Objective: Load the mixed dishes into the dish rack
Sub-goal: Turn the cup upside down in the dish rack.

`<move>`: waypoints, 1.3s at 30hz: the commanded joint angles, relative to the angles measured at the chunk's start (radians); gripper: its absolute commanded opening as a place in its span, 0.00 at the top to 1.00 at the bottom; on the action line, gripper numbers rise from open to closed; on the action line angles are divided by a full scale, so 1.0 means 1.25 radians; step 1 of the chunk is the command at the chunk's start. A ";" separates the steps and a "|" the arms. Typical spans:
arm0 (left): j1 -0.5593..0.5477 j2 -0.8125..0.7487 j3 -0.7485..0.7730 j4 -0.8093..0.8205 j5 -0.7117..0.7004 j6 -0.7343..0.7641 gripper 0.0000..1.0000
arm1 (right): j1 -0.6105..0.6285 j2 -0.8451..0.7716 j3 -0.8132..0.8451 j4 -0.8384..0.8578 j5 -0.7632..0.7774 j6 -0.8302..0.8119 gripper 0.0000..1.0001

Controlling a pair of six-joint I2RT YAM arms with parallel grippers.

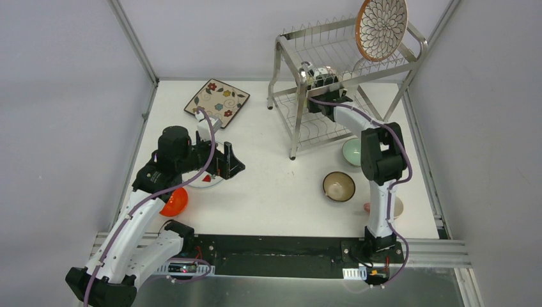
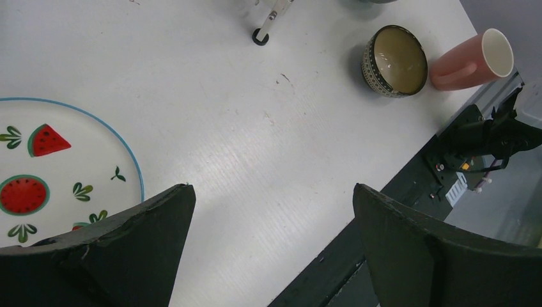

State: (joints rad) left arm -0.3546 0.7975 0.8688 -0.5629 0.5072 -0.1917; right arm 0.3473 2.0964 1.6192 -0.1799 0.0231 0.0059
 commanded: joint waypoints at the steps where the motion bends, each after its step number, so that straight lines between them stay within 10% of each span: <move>1: -0.005 0.000 0.013 -0.003 -0.009 0.014 0.01 | -0.004 0.016 0.059 0.060 0.011 0.000 0.85; 39: -0.005 -0.009 0.013 -0.003 -0.020 0.018 0.01 | -0.002 -0.171 -0.112 -0.060 -0.060 0.093 0.55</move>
State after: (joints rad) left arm -0.3546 0.8013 0.8688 -0.5785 0.4980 -0.1913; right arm 0.3473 1.9759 1.5135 -0.2375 -0.0006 0.0822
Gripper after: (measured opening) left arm 0.991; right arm 0.449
